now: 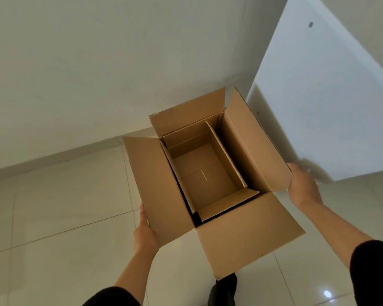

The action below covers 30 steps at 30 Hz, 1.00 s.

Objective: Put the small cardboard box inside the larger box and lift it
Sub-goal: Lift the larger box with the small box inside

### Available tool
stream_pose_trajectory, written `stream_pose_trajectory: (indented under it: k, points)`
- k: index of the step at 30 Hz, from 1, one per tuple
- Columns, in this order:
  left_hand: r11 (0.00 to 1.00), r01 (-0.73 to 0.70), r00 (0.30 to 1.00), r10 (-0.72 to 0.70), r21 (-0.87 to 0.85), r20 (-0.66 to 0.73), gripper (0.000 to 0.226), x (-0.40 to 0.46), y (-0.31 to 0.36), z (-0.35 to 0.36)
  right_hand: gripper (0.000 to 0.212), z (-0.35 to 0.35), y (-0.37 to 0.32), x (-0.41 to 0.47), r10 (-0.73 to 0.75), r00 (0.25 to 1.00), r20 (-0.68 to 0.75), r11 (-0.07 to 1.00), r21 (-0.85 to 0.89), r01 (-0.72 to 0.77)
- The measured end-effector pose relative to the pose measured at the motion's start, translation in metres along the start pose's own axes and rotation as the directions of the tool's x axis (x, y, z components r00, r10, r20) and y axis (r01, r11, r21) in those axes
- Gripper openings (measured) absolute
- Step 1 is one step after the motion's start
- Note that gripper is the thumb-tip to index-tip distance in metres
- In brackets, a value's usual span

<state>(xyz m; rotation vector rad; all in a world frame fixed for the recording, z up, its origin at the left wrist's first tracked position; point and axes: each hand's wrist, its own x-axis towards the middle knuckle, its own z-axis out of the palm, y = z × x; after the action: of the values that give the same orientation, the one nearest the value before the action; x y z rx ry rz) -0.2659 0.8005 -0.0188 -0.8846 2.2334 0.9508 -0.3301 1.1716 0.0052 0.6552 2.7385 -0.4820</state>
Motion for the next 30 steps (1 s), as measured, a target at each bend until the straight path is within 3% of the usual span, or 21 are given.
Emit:
stream_pose_trajectory:
  k: [4,7,9,10,12,13,14,18,26,30]
  points:
    - [0.996,-0.004,0.995,-0.005,-0.087,-0.104,0.082,-0.015,-0.003,0.007,0.062,0.018,0.023,-0.052,-0.01,0.993,-0.117,0.983,0.181,0.031]
    - [0.968,0.148,0.979,-0.172,-0.201,-0.106,0.072,-0.023,-0.01,0.012,0.079,0.05,0.045,-0.099,0.294,0.945,-0.142,0.901,0.371,-0.225]
    - [0.953,0.188,0.98,-0.199,-0.236,-0.023,0.056,-0.027,-0.011,0.016,0.091,0.074,0.05,-0.122,0.572,0.817,0.075,0.678,0.517,-0.523]
    - [0.949,0.177,0.984,-0.177,-0.261,0.025,0.047,-0.029,-0.009,0.018,0.094,0.083,0.046,-0.129,0.644,0.713,0.278,0.493,0.562,-0.664]
    - [0.946,0.136,0.99,-0.12,-0.293,0.073,0.035,-0.029,-0.004,0.024,0.086,0.097,0.034,-0.136,0.521,0.547,0.655,0.109,0.585,-0.804]
    - [0.947,0.122,0.992,-0.107,-0.297,0.066,0.034,-0.027,-0.002,0.028,0.076,0.102,0.028,-0.137,0.423,0.525,0.738,-0.033,0.592,-0.805]
    - [0.945,0.119,0.993,-0.109,-0.303,0.051,0.034,-0.026,-0.001,0.03,0.065,0.107,0.023,-0.136,0.379,0.538,0.753,-0.106,0.613,-0.783]
    - [0.933,0.144,0.989,-0.142,-0.33,0.031,0.037,-0.023,0.007,0.029,0.051,0.115,0.011,-0.13,0.506,0.562,0.654,-0.086,0.687,-0.722]
    - [0.942,0.072,0.996,-0.05,-0.327,0.073,0.035,0.015,0.044,0.02,0.035,0.091,-0.014,-0.092,0.513,0.621,0.593,-0.078,0.752,-0.654]
    - [0.946,0.051,0.997,-0.03,-0.32,0.07,0.036,0.036,0.071,0.019,0.035,0.083,-0.024,-0.063,0.533,0.604,0.592,-0.08,0.746,-0.661]
